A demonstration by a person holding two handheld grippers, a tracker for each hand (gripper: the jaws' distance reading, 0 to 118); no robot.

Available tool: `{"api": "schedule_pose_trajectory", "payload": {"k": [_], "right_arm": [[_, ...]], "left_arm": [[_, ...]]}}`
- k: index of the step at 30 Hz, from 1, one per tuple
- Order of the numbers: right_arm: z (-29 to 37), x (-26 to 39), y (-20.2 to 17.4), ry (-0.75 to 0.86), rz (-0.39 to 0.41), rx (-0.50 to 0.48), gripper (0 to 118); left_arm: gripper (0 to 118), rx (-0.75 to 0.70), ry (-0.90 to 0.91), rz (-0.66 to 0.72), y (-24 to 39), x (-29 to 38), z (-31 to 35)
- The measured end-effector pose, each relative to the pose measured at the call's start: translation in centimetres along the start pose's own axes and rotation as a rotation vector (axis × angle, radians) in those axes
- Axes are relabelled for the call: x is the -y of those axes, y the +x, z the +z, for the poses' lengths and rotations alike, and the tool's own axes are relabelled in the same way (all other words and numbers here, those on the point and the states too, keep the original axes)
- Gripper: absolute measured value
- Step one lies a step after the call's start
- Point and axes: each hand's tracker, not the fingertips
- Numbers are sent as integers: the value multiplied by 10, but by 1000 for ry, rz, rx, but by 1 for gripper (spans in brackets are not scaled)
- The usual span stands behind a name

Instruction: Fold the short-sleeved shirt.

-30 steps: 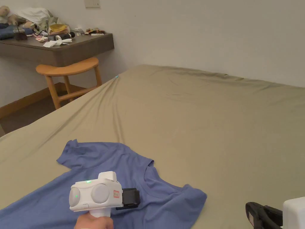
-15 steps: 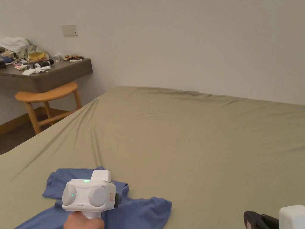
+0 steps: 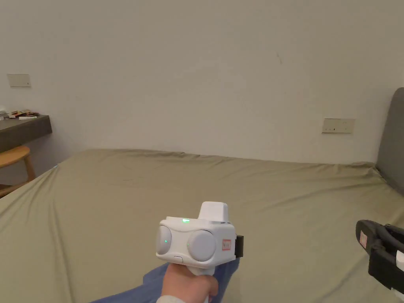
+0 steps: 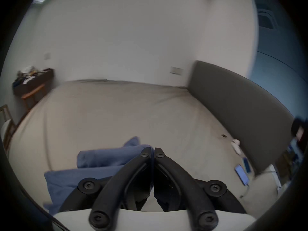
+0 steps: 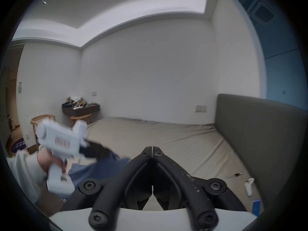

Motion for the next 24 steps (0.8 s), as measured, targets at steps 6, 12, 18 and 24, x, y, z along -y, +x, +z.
{"api": "schedule_pose_trajectory", "payload": {"k": [6, 12, 18, 24], "right_arm": [[50, 7, 47, 22, -56, 126, 1], [75, 26, 57, -2, -98, 153, 1], [76, 32, 55, -21, -116, 143, 1], [76, 19, 64, 25, -132, 150, 1]], "left_arm": [[0, 198, -245, -42, 120, 126, -18], [3, 108, -531, -78, 152, 231, -55], [107, 343, -705, 340, 109, 237, -51], [103, 96, 134, 273, -18, 79, 86]]}}
